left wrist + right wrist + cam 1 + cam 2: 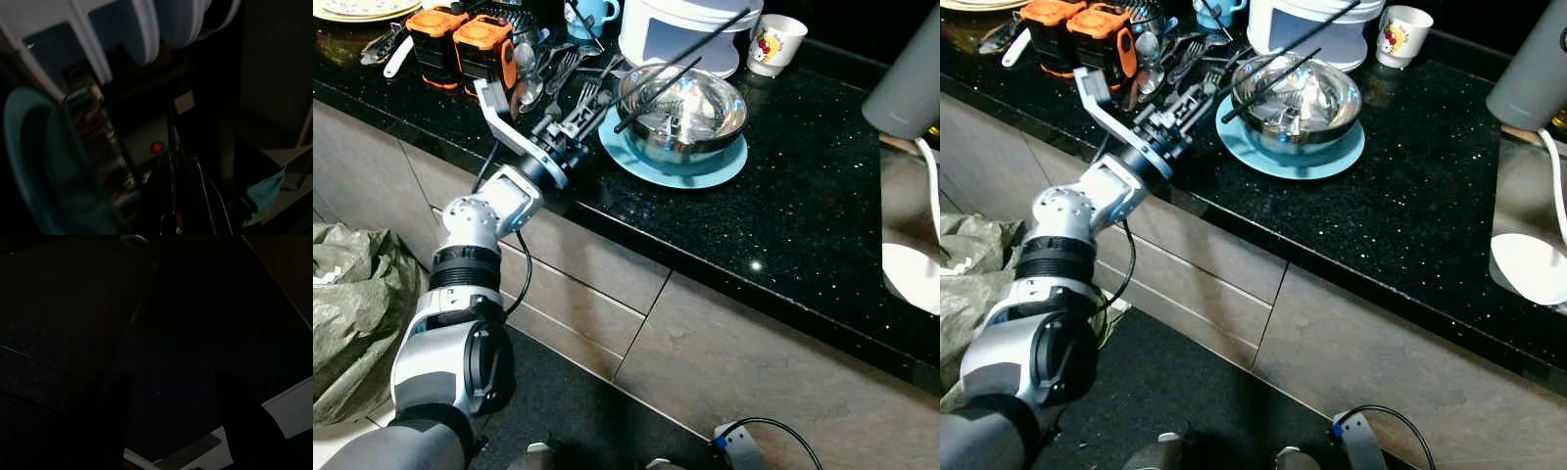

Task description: Kitchen organization

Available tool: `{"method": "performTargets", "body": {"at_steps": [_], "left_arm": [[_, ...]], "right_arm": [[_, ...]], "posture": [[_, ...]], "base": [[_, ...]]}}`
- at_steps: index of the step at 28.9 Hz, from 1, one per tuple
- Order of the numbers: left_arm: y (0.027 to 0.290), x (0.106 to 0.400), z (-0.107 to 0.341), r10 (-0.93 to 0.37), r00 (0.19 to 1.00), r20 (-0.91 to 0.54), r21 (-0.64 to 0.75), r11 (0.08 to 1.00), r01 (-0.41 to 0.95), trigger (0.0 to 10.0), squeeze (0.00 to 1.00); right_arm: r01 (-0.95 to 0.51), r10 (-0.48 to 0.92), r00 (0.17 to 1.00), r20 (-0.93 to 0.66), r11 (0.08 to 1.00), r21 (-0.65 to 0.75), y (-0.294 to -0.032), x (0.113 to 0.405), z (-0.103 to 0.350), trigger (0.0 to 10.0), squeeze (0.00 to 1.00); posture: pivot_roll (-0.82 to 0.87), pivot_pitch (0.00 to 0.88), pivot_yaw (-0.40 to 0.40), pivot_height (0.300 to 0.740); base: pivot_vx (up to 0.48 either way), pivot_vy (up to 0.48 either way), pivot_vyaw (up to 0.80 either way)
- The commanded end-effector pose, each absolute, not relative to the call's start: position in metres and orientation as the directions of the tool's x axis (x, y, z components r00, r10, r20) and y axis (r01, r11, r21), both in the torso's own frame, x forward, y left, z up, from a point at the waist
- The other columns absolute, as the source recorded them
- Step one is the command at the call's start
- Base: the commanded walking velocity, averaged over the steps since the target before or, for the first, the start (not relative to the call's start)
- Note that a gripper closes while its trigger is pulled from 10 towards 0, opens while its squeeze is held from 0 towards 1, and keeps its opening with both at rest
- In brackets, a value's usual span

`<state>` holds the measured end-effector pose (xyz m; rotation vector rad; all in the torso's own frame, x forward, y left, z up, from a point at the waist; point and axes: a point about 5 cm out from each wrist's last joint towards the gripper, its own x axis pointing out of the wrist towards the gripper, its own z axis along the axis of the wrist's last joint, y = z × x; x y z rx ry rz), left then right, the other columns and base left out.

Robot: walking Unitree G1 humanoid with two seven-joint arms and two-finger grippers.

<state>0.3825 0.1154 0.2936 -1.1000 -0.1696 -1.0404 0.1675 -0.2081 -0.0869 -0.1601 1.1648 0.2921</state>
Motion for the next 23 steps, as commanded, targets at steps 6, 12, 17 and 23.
{"method": "performTargets", "body": {"at_steps": [6, 12, 17, 23], "left_arm": [[0.120, 0.369, 0.331, -0.588, 0.447, 0.674, -0.543, 0.016, 0.839, 0.0, 0.00], [0.119, 0.351, 0.345, -0.579, 0.393, 0.714, -0.486, -0.007, 0.874, 0.0, 0.00], [0.114, 0.337, 0.344, -0.577, 0.382, 0.722, -0.480, -0.020, 0.877, 0.0, 0.00], [0.108, 0.330, 0.333, -0.576, 0.394, 0.716, -0.502, -0.032, 0.864, 0.0, 0.00]], "right_arm": [[-0.281, 0.128, 0.348, -0.929, 0.959, 0.027, -0.214, 0.159, -0.090, 10.0, 0.00], [-0.276, 0.130, 0.351, -0.927, 0.961, 0.030, -0.213, 0.159, -0.090, 10.0, 0.00], [-0.276, 0.132, 0.346, -0.929, 0.960, 0.033, -0.212, 0.158, -0.090, 10.0, 0.00], [-0.281, 0.133, 0.346, -0.929, 0.959, 0.033, -0.212, 0.159, -0.090, 10.0, 0.00]], "posture": [[0.01, 0.227, -0.054, 0.740], [0.01, 0.215, -0.054, 0.740], [0.02, 0.198, -0.054, 0.740], [0.03, 0.184, -0.057, 0.740]], "base": [[0.000, 0.000, 0.00], [0.000, 0.000, -0.23], [0.000, 0.000, -0.80], [0.000, 0.000, -0.80]]}}
